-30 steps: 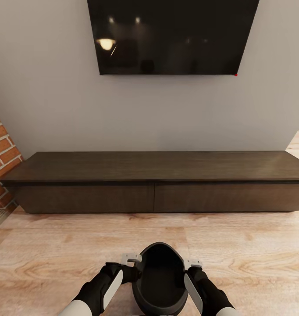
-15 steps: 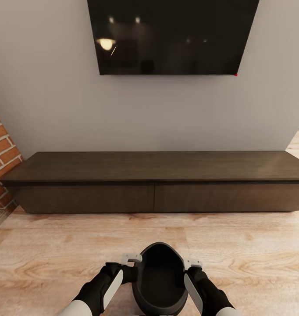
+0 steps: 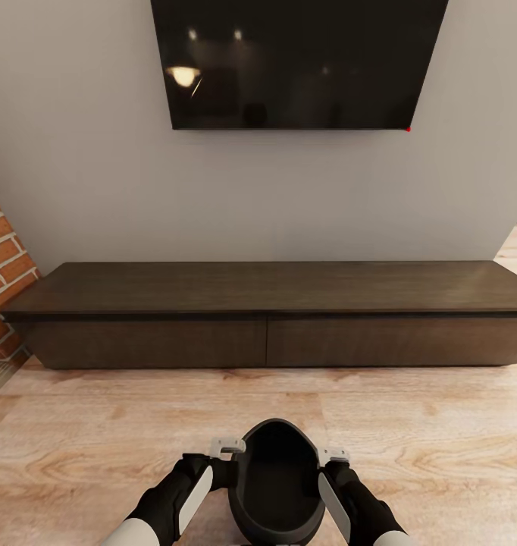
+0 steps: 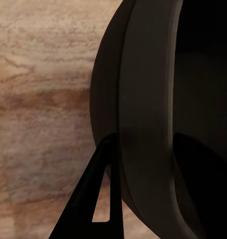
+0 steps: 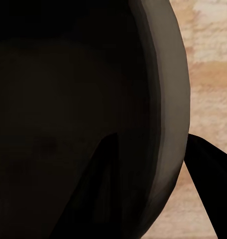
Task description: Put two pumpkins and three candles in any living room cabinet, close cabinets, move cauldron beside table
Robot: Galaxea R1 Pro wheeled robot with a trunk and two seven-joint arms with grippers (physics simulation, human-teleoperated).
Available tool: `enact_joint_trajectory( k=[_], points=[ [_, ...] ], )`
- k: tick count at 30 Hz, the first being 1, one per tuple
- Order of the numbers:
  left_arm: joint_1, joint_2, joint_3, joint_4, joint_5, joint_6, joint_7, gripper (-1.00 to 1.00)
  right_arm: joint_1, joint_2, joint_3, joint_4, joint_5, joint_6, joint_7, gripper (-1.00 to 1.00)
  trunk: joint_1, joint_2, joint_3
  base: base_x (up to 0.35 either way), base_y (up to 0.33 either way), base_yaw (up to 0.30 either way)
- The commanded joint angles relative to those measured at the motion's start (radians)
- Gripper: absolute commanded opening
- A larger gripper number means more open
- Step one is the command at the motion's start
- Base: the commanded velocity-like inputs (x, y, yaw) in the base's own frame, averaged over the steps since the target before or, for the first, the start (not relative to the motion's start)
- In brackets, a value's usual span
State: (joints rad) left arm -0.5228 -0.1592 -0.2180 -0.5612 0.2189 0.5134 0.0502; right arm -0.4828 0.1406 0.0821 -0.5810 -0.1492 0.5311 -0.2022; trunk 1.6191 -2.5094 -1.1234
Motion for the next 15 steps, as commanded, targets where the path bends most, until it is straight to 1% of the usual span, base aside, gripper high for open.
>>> enact_joint_trajectory(
  k=[1,15],
  points=[
    [0.000,0.001,-0.003,-0.002,-0.010,0.005,0.008,-1.00,0.000,-0.001,0.005,-0.002,-0.007,0.004,-0.008,-1.00,0.000,0.000,-0.001,0.000,0.000,0.000],
    [0.000,0.001,-0.003,-0.002,-0.010,0.005,0.008,-1.00,0.000,-0.001,0.005,-0.002,-0.007,0.004,-0.008,-1.00,0.000,0.000,-0.001,0.000,0.000,0.000]
  ],
)
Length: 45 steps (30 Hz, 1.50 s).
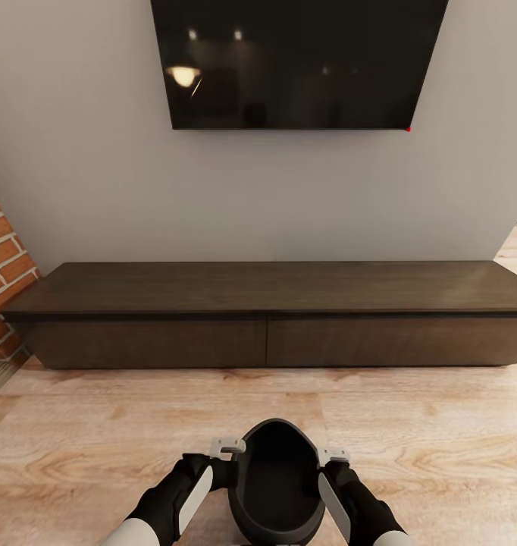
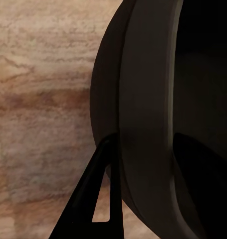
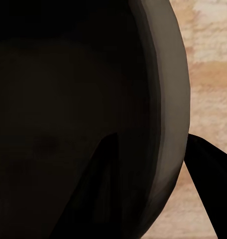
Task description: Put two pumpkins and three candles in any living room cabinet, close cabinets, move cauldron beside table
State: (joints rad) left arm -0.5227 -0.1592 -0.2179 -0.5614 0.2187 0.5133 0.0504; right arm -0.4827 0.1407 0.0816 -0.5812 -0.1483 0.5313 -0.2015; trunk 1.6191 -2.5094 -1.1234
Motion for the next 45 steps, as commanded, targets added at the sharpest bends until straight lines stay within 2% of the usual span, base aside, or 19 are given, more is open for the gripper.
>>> enact_joint_trajectory(
  k=[1,13,45],
  points=[
    [0.000,0.001,-0.003,-0.002,-0.010,0.005,0.008,-1.00,-0.001,-0.001,0.006,-0.002,-0.008,0.004,-0.009,-1.00,0.000,0.000,-0.001,0.000,0.000,0.000],
    [0.000,0.001,-0.003,-0.002,-0.010,0.005,0.008,-1.00,-0.001,-0.001,0.006,-0.002,-0.008,0.004,-0.009,-1.00,0.000,0.000,-0.001,0.000,0.000,0.000],
    [0.000,0.001,-0.003,-0.002,-0.010,0.005,0.008,-1.00,-0.001,-0.003,0.008,-0.009,-0.007,0.003,-0.004,-1.00,-0.015,0.007,0.123,0.000,0.000,0.000]
  ],
)
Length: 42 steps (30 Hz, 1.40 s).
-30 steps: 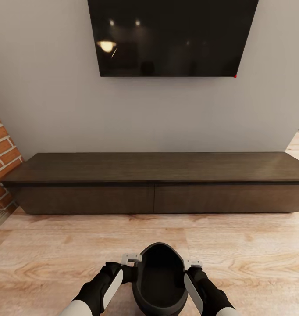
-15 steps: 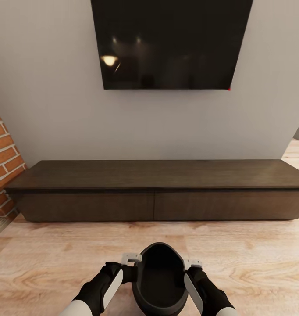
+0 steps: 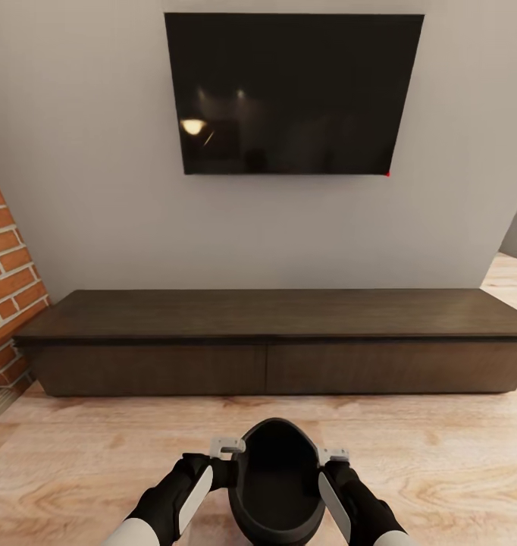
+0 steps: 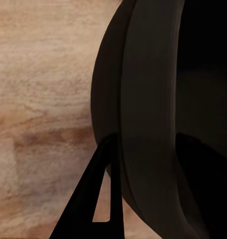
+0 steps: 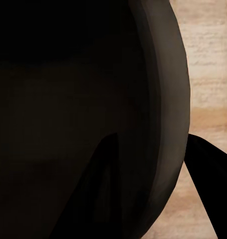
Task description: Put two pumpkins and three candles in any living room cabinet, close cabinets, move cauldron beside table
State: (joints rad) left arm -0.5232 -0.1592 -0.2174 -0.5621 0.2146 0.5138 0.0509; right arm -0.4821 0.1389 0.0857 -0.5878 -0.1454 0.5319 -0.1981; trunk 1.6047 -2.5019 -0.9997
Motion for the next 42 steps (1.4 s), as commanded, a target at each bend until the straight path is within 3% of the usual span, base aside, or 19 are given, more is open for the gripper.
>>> enact_joint_trajectory(
  k=[1,10,20,28,42],
  points=[
    [0.000,0.001,-0.003,-0.001,-0.006,0.005,0.007,-1.00,-0.001,-0.001,0.004,-0.004,-0.010,0.003,-0.008,-1.00,-0.001,0.000,0.003,0.000,0.000,0.000],
    [0.000,0.001,-0.003,-0.001,-0.006,0.005,0.007,-1.00,-0.001,-0.001,0.006,-0.006,-0.010,0.004,-0.009,-1.00,-0.005,0.002,0.038,0.000,0.000,0.000],
    [0.000,0.001,-0.003,-0.001,-0.006,0.005,0.007,-1.00,-0.001,-0.001,0.008,-0.007,-0.010,0.004,-0.009,-1.00,-0.043,0.072,0.069,0.000,0.000,0.000],
    [0.000,0.001,-0.003,-0.001,-0.006,0.005,0.007,-1.00,-0.001,-0.001,0.008,-0.007,-0.010,0.004,-0.009,-1.00,-0.043,0.072,0.069,0.000,0.000,0.055],
    [0.000,0.001,-0.003,-0.001,-0.006,0.005,0.007,-1.00,-0.001,-0.001,0.009,-0.007,-0.009,0.005,-0.009,-1.00,-0.043,0.072,0.069,0.000,0.000,0.278]
  ],
)
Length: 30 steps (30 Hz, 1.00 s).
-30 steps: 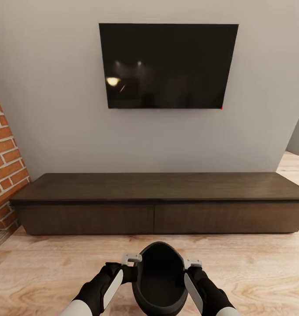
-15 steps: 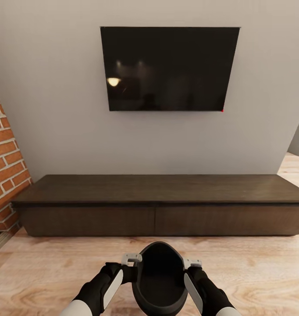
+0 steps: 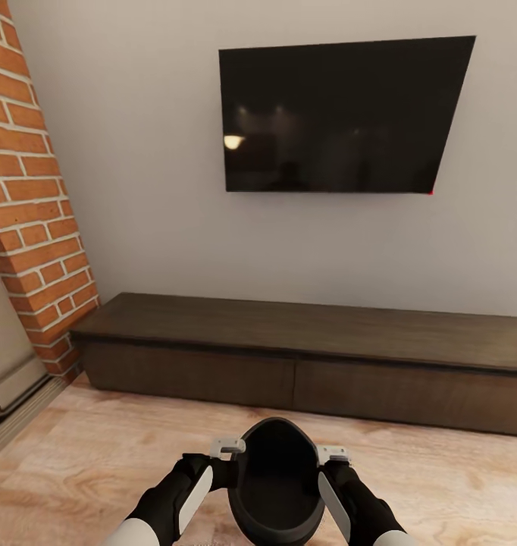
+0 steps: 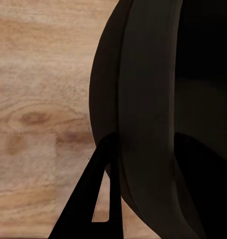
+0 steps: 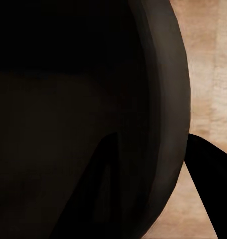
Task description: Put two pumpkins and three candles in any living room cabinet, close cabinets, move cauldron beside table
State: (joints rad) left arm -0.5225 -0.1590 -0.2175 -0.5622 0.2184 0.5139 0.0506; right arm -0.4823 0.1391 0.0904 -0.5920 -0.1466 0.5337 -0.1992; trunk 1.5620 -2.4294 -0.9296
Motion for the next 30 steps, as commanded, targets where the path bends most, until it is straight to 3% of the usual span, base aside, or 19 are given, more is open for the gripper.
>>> enact_joint_trajectory(
  k=[1,13,22,30],
  points=[
    [-0.001,0.001,-0.003,-0.001,-0.010,0.005,0.008,-1.00,-0.001,-0.001,0.005,-0.003,-0.008,0.003,-0.008,-1.00,0.000,-0.001,-0.001,0.000,0.000,0.290],
    [-0.001,0.001,-0.003,-0.001,-0.010,0.005,0.008,-1.00,-0.001,-0.001,0.006,-0.005,-0.007,0.003,-0.008,-1.00,0.000,-0.001,-0.001,0.000,0.169,0.283],
    [-0.001,0.002,-0.002,-0.001,-0.009,0.005,0.008,-1.00,-0.001,-0.001,0.008,-0.009,-0.007,0.003,-0.008,-1.00,0.000,-0.001,-0.001,0.000,0.283,0.058],
    [-0.001,0.003,-0.002,-0.001,-0.010,0.005,0.008,-1.00,-0.001,-0.001,0.008,-0.009,-0.005,0.003,-0.009,-1.00,0.000,-0.001,-0.001,0.000,0.063,0.220]
  ],
)
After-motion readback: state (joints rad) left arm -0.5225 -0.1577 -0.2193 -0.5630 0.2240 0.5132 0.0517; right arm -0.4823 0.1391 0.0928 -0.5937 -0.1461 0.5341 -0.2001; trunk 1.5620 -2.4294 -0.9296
